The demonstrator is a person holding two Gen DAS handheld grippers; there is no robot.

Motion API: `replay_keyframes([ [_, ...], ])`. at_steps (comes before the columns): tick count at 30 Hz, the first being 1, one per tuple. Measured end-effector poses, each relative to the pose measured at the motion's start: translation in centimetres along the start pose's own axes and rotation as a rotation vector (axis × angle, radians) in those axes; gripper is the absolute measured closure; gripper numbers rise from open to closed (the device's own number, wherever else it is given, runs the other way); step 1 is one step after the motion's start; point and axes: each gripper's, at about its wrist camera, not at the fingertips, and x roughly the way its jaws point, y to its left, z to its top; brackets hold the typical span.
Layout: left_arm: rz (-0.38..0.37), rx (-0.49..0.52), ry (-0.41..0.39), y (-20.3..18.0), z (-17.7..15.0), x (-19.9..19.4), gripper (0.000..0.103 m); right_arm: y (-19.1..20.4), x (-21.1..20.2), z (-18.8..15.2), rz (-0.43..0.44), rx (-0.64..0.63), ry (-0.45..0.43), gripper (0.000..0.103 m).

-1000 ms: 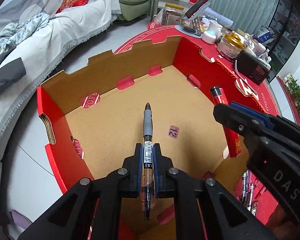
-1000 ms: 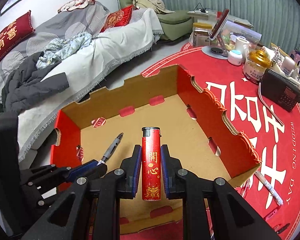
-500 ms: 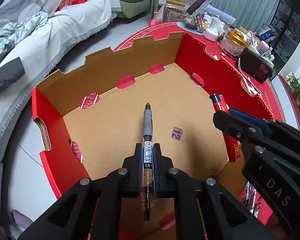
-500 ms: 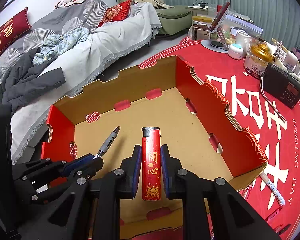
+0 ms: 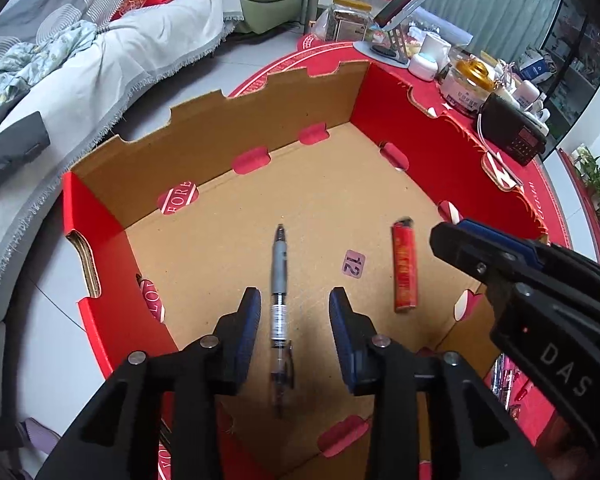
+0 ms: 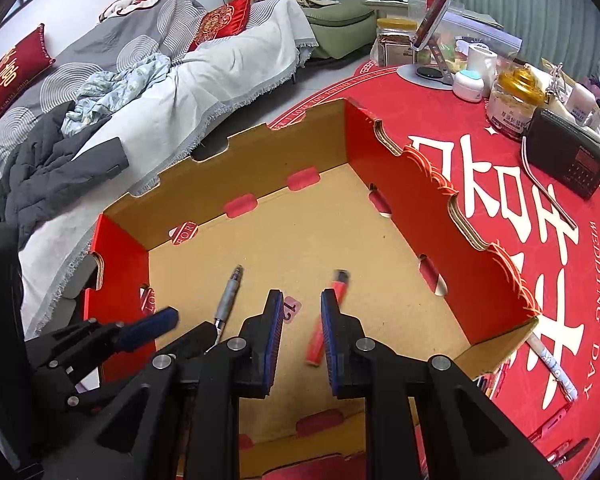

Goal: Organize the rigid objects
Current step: 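Open both grippers to drop the pen and lighter into the box, then move both grippers back over the scattered pens on the rug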

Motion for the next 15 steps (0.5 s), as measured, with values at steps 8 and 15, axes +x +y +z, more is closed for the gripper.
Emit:
replay_keyframes([
  [8, -0.027, 0.042, -0.085, -1.3, -1.6, -3.1, 0.064, -1.0, -5.3, -2.2, 0.004, 0.062, -0.104, 0.083],
  [15, -0.051, 0.123, -0.166, -4.2, -4.4, -7.4, 0.064, -1.7, -10.1, -7.1, -0.039, 0.051, -0.146, 0.083],
])
